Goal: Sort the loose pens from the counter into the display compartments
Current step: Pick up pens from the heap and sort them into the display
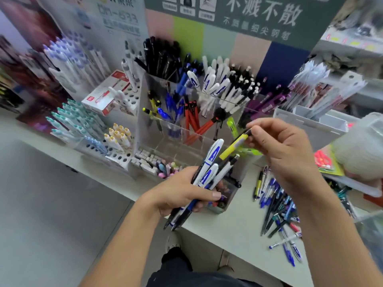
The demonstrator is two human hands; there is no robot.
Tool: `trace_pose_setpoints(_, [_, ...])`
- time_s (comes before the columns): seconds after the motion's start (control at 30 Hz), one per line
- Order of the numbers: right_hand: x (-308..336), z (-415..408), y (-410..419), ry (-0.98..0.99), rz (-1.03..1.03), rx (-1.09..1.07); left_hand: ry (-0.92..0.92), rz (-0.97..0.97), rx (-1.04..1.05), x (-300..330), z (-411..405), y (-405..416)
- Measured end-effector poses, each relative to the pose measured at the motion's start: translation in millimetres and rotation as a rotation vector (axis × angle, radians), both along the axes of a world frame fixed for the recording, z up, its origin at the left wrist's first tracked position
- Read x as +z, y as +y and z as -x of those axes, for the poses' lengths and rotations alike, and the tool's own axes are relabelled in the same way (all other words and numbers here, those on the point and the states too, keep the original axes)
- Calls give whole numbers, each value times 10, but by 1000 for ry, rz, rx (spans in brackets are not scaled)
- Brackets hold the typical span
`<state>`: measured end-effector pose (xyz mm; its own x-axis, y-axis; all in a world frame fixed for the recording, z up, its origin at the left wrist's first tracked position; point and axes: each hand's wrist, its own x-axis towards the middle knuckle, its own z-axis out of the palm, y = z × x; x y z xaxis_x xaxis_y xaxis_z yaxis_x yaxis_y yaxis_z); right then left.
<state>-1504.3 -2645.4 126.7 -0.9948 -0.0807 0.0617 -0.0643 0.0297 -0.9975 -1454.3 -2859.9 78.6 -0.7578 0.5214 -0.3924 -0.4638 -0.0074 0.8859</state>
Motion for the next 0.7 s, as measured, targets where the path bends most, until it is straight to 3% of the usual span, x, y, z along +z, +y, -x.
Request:
trace_pose_setpoints(0.17, [240,124,18,92,-12,-239,-69,-85,259,-149,-15,-484])
trace_pose_setpoints(0.33, [249,171,-644,317,-218,-245,-129,-344,599,-292,51,-803])
trace_pose_setpoints(0.53, [47,768,-1625,644,-538,-133,-161,-451,650,-219,149,-907])
trace_pose_setpoints(0.7, [-133,1156,-1908,512,-895,104,-195,-510,620,-266,103,-947])
